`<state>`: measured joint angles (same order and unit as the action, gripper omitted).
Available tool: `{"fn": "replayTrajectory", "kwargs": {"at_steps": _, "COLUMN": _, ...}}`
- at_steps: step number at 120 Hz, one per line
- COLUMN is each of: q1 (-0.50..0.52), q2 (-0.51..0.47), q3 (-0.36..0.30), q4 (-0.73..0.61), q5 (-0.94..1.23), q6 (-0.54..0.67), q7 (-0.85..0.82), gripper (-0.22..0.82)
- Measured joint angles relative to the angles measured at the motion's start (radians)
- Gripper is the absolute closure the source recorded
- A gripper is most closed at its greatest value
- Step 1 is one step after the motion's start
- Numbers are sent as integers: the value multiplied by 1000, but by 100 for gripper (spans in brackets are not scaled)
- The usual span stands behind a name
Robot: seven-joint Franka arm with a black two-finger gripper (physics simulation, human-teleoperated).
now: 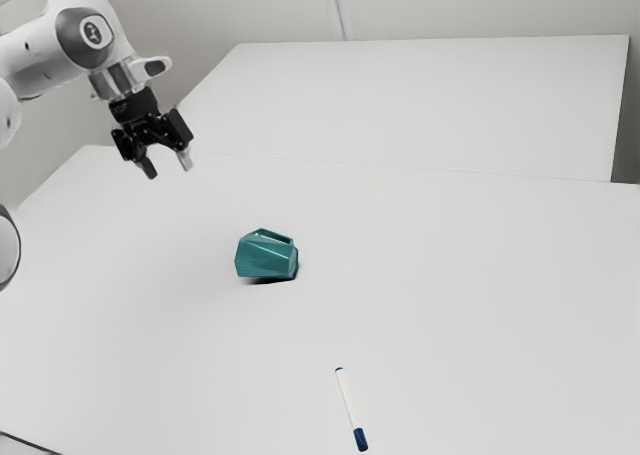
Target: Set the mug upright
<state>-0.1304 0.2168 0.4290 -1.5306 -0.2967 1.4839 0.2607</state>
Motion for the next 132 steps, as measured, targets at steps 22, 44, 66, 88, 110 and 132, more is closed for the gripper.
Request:
{"fn": "replayTrajectory", "kwargs": {"at_steps": 22, "q1": 20, "q2": -45, "q3": 0, "q4": -213, "q5": -73, "q6": 58, "q7": 44, "gripper": 0}}
{"fn": "replayTrajectory", "kwargs": {"at_steps": 44, "q1": 15, "q2": -79, "q3": 0, "q4": -354, "q5": -122, "q6": 147, "q7": 99, "gripper": 0}}
{"fn": "replayTrajectory", "kwargs": {"at_steps": 66, "q1": 16, "q2": -66, "q3": 0, "q4": -410, "q5": -191, "q6": 224, "q7": 163, "gripper": 0}}
{"fn": "replayTrajectory", "kwargs": {"at_steps": 88, "q1": 16, "q2": -46, "q3": 0, "q4": -447, "q5": -270, "q6": 279, "q7": 227, "gripper": 0}}
{"fn": "replayTrajectory", "kwargs": {"at_steps": 110, "q1": 14, "q2": -20, "q3": 0, "q4": -462, "q5": -344, "q6": 308, "q7": 285, "gripper": 0}}
{"fn": "replayTrajectory", "kwargs": {"at_steps": 132, "q1": 11, "q2": -4, "q3": -1, "q4": -463, "q5": -382, "q6": 343, "q7": 337, "gripper": 0}}
